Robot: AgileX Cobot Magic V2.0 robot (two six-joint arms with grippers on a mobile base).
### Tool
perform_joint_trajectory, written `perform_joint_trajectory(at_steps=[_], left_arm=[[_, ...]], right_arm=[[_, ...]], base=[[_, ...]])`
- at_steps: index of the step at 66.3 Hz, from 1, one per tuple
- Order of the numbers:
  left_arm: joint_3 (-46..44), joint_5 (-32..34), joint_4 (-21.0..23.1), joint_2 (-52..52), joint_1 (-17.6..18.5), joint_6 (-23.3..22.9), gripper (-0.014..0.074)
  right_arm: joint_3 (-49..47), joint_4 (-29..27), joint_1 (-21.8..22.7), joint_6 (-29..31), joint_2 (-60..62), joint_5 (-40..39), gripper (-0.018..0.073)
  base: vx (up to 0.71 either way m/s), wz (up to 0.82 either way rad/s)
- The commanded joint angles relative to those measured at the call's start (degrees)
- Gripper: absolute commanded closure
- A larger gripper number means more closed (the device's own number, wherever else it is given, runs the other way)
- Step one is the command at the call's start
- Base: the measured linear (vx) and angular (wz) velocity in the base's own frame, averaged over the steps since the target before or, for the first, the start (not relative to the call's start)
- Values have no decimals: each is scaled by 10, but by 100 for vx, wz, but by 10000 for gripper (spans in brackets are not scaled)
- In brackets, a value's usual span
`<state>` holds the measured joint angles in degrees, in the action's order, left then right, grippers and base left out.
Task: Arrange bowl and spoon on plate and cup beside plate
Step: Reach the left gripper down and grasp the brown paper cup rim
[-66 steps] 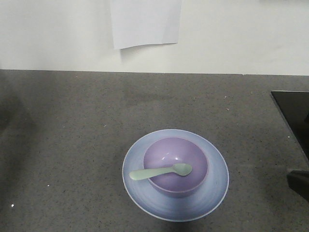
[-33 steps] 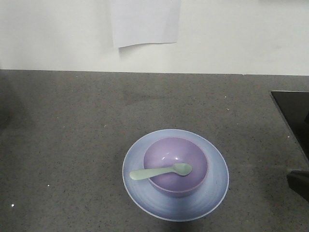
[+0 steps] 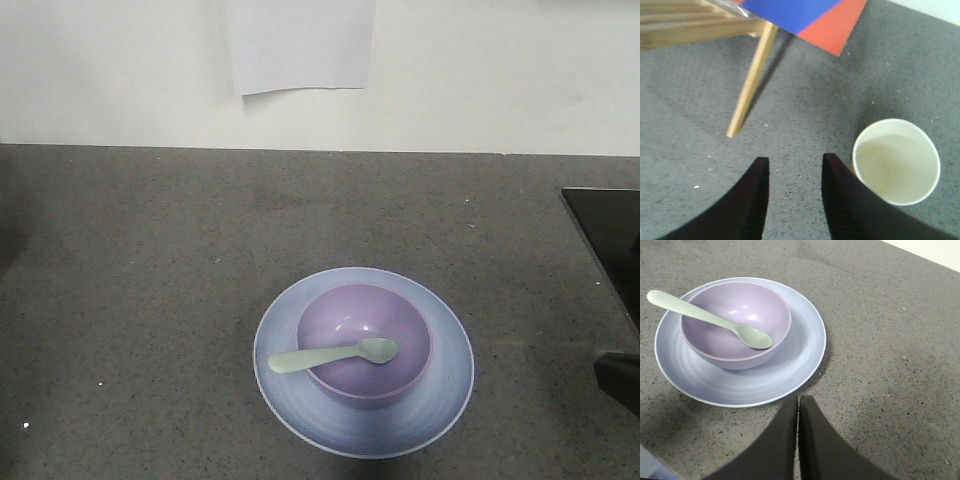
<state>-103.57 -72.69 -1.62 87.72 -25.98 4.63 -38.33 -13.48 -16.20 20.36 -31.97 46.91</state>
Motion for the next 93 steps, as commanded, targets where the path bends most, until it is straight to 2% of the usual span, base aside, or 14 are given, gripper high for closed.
perform_joint_trajectory(at_steps=[1,11,20,34,69,84,93], left_arm=[[-11,37,39,5,0,17,291],[-11,47,108,37,0,43,228],[-11,53,135,62,0,46,198],[-11,57,172,90,2,59,197],[-11,22,177,151,7,62,197],[-11,10,165,163,25,63,197],[-11,10,142,168,29,60,197]], right_arm=[[-15,-4,3,3,-2,-34,564],[-15,-4,3,3,-2,-34,564],[-15,-4,3,3,-2,-34,564],[-15,-5,3,3,-2,-34,564],[-15,-5,3,4,-2,-34,564],[-15,-5,3,4,-2,-34,564],[-15,-5,3,4,-2,-34,564]], base=[[0,0],[0,0],[0,0],[0,0],[0,0],[0,0],[0,0]])
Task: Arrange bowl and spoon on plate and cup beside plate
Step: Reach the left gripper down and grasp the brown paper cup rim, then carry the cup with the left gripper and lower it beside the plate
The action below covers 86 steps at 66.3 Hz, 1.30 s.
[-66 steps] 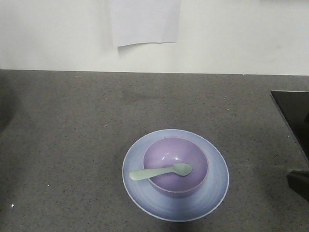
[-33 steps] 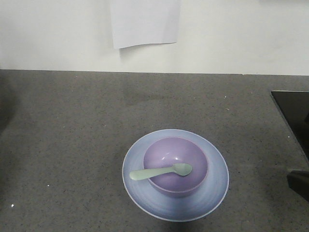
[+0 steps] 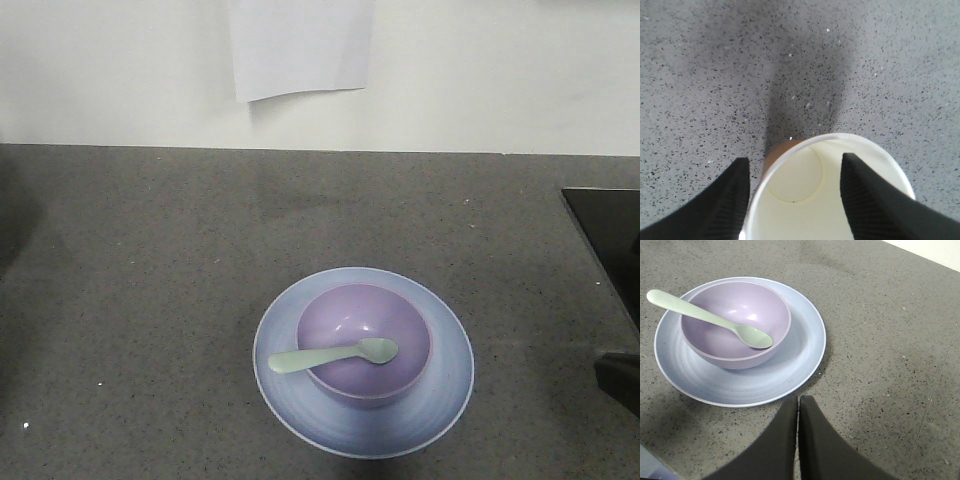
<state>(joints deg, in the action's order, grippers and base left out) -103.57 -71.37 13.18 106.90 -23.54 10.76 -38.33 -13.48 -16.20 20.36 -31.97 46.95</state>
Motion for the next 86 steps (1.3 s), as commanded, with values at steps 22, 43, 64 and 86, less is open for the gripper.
perform_joint_trajectory(at_steps=[22,43,64,86], left_arm=[[-11,-3,-7,-22,4,-5,204],[-11,-3,-7,-20,4,-5,281],[-11,-3,-6,-2,4,-5,344],[-11,-3,5,-11,5,0,605]], right_arm=[[-15,-5,3,5,-2,-35,564],[-15,-5,3,5,-2,-35,564],[-15,-5,3,5,-2,-34,564],[-15,-5,3,5,-2,-34,564]], base=[[0,0],[0,0],[0,0],[0,0]])
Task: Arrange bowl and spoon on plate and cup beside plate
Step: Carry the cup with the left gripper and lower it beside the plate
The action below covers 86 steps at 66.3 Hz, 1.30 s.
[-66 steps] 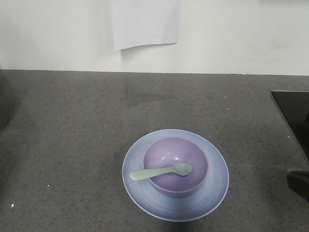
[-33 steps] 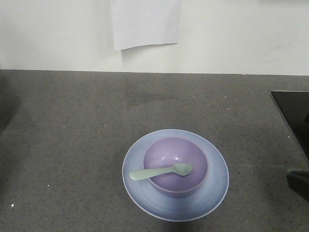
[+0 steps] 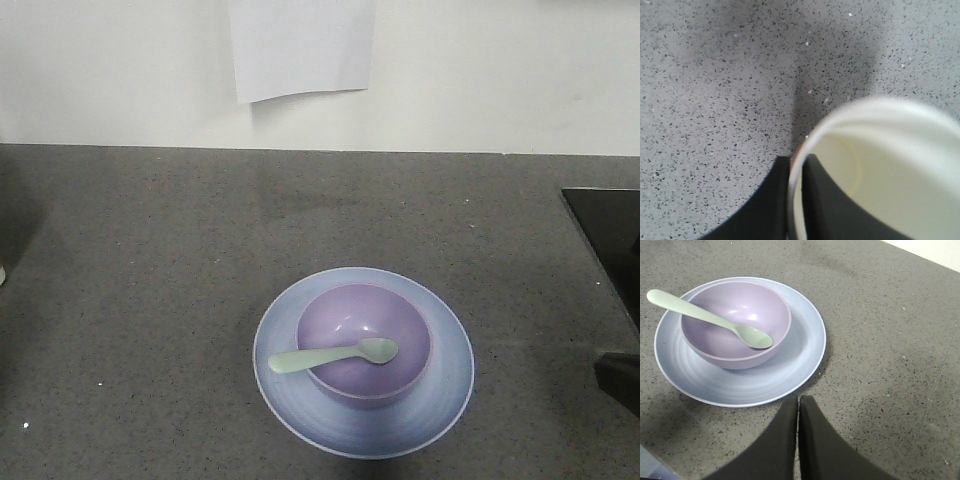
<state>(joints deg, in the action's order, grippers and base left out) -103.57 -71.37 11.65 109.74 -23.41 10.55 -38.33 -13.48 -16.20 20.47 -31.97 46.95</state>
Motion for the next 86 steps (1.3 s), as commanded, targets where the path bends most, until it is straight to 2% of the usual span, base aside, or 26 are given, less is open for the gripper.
perform_joint_trajectory(at_steps=[1,7,15,21,25,44,47,57,60,66,74,86], left_arm=[[-12,-3,26,-41,3,3,605],[-13,-2,58,-51,3,11,604],[-13,-2,127,-74,15,35,604],[-13,-2,171,-99,41,46,604],[-13,-2,180,-115,66,47,604],[-13,-3,163,-142,235,27,604],[-13,-3,148,-140,257,24,604],[-13,-3,54,-140,319,-17,604],[-13,-3,49,-140,329,-19,604],[-6,-3,65,-140,344,-18,604],[36,-3,68,-140,362,-13,603],[117,-2,75,-140,363,1,603]], right_arm=[[-15,-5,3,4,-2,-34,564],[-15,-5,3,4,-2,-34,564],[-15,-5,3,4,-2,-34,564],[-15,-5,3,4,-2,-34,564],[-15,-5,3,4,-2,-34,564],[-15,-5,3,4,-2,-34,564],[-15,-5,3,4,-2,-34,564],[-15,-5,3,4,-2,-34,564],[-15,-5,3,4,-2,-34,564],[-15,-5,3,4,-2,-34,564],[-15,-5,3,4,-2,-34,564],[-15,-5,3,4,-2,-34,564]], base=[[0,0],[0,0],[0,0],[0,0],[0,0],[0,0],[0,0],[0,0],[0,0],[0,0],[0,0],[0,0]])
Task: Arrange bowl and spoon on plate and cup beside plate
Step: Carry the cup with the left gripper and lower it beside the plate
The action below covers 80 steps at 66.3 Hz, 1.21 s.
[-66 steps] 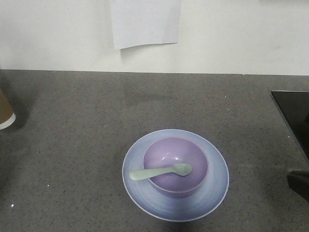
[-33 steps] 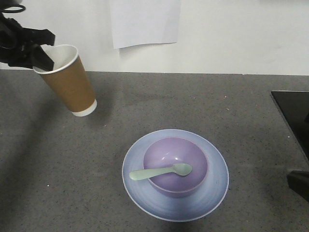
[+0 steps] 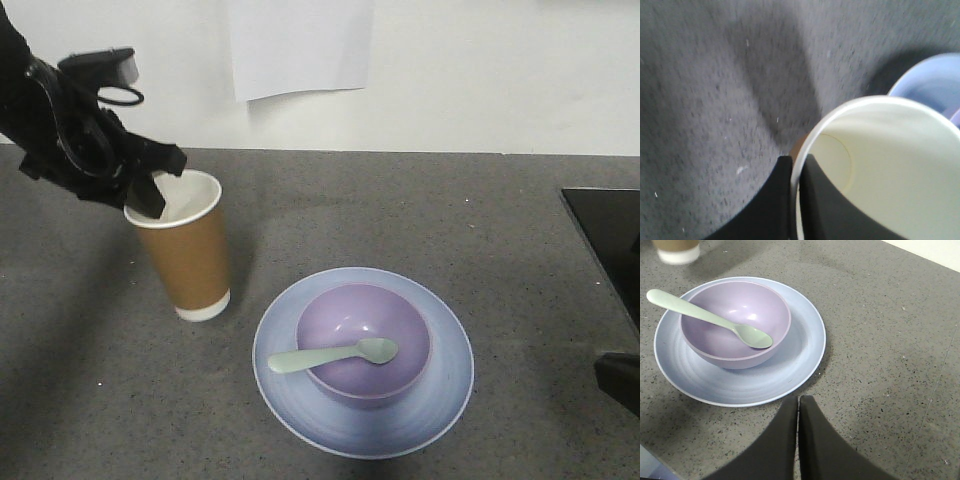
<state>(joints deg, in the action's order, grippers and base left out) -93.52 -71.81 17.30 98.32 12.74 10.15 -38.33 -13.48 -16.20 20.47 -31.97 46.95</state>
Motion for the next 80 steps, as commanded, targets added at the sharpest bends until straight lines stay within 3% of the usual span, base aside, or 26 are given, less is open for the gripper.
perform_joint_trajectory(at_steps=[1,16,50,80], left_arm=[[21,3,21,-26,2,8,603],[70,12,74,-26,2,38,603],[75,20,76,-26,2,63,586],[75,7,90,-26,2,67,320]], right_arm=[[-15,-5,3,4,-2,-34,564],[-15,-5,3,4,-2,-34,564],[-15,-5,3,4,-2,-34,564],[-15,-5,3,4,-2,-34,564]], base=[[0,0],[0,0],[0,0],[0,0]])
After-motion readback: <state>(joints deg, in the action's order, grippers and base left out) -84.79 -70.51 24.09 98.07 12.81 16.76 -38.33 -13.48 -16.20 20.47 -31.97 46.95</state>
